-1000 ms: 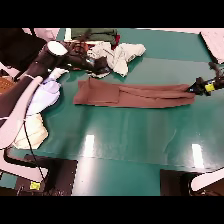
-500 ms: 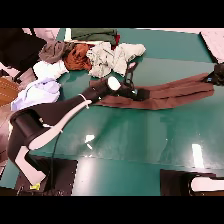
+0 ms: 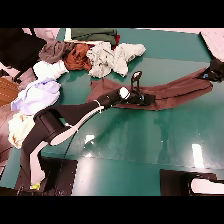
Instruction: Fold the shirts.
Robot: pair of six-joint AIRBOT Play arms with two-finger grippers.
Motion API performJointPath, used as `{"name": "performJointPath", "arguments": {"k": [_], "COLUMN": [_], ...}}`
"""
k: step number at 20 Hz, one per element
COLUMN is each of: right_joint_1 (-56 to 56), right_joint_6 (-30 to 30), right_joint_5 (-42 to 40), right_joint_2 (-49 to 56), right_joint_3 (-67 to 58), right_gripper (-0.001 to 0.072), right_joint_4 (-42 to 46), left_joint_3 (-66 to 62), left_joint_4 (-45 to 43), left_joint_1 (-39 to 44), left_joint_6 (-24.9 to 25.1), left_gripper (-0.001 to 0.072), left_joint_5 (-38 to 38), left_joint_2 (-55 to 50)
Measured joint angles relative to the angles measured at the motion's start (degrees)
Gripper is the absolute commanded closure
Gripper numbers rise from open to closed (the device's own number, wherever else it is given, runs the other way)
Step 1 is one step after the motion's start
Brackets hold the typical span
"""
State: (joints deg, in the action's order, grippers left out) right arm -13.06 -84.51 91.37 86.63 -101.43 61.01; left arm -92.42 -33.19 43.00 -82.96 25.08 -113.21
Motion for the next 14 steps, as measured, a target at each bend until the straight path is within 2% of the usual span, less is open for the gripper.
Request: {"name": "performJointPath", "arguments": {"k": [5,14], "right_joint_1": [1.86,6.54], "right_joint_6": [-0.13,-0.42], "right_joint_5": [0.37,1.79], "right_joint_2": [-0.15,-0.17], "right_joint_3": [-1.22,-11.67], "right_gripper": [0.0680,0.0680], "right_joint_4": [-1.11,-5.53], "left_joint_3": [-1.11,-3.54], "left_joint_4": [0.39,0.50], "left_joint_1": [0.11,-0.04], "left_joint_6": [-0.87,-1.27], "left_gripper": [0.0686,0.0685], "left_joint_5": [1.68,5.20], "left_joint_2": [-2.34,-2.95]}}
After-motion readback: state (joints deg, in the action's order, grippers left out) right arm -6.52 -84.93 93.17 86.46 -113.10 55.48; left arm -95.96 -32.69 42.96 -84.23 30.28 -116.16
